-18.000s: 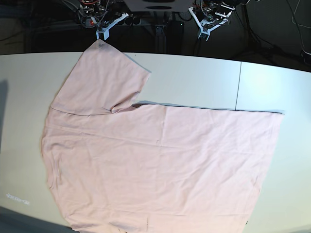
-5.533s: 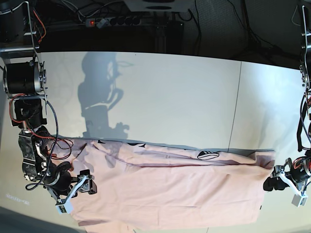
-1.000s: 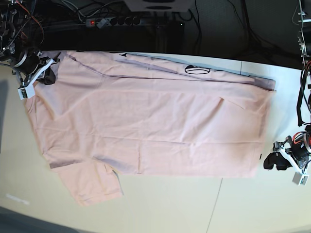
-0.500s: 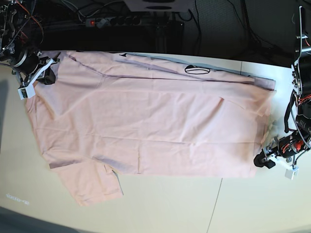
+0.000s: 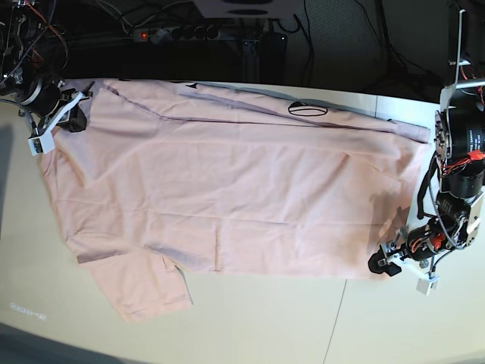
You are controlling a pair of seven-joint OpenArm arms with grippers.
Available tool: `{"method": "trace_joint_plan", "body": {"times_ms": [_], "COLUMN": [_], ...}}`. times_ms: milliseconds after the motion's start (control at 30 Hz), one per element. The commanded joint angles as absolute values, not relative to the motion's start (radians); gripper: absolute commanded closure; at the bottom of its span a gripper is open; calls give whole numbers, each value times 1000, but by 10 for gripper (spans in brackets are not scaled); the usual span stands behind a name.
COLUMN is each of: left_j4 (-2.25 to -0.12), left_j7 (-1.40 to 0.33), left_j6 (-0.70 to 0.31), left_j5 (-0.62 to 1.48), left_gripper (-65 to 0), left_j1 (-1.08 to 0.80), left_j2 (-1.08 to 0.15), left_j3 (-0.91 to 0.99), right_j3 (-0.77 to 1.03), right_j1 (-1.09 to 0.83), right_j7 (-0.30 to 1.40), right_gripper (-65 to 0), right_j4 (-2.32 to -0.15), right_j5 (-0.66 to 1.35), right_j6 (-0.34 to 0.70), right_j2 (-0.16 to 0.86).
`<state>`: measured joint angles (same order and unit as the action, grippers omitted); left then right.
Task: Fold the T-shirt properly
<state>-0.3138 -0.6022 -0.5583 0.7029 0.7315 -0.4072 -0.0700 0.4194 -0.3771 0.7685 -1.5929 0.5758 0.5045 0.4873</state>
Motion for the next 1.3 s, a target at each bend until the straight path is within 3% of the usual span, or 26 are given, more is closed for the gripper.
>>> {"method": "trace_joint_plan", "body": {"times_ms": [0,67,267,767,867,1267], "left_j4": [-319,-319,-319,-321,-327,-328], "left_j7": [-597,-596,-521,-514,-525,-560], "left_j6": [-533,-534,-535,-538,-601,-618], "left_j5": [678,655,622,617,617,617], "left_gripper": [-413,-338,-6,0,0,0], "left_j1": [760,765,765,765,765,765], "left_j2": [-419,-418,-419,-418,-414,-413], "left_j3": [-69,-69,-69,-114,-114,-114], "right_j3": [430,430,430,532,529,504], "right_j1": [-377,-377,-375,-205,-116,436], "right_j7": [776,775,775,787,793,726], "right_gripper": [0,0,0,0,0,0], "right_j4": [-1602,-1602,-1603,-1638,-1588,-909], "right_j5": [569,569,649,740,722,633], "right_j6": [538,538,538,538,538,519], "right_j2": [507,506,507,543,569,627]}}
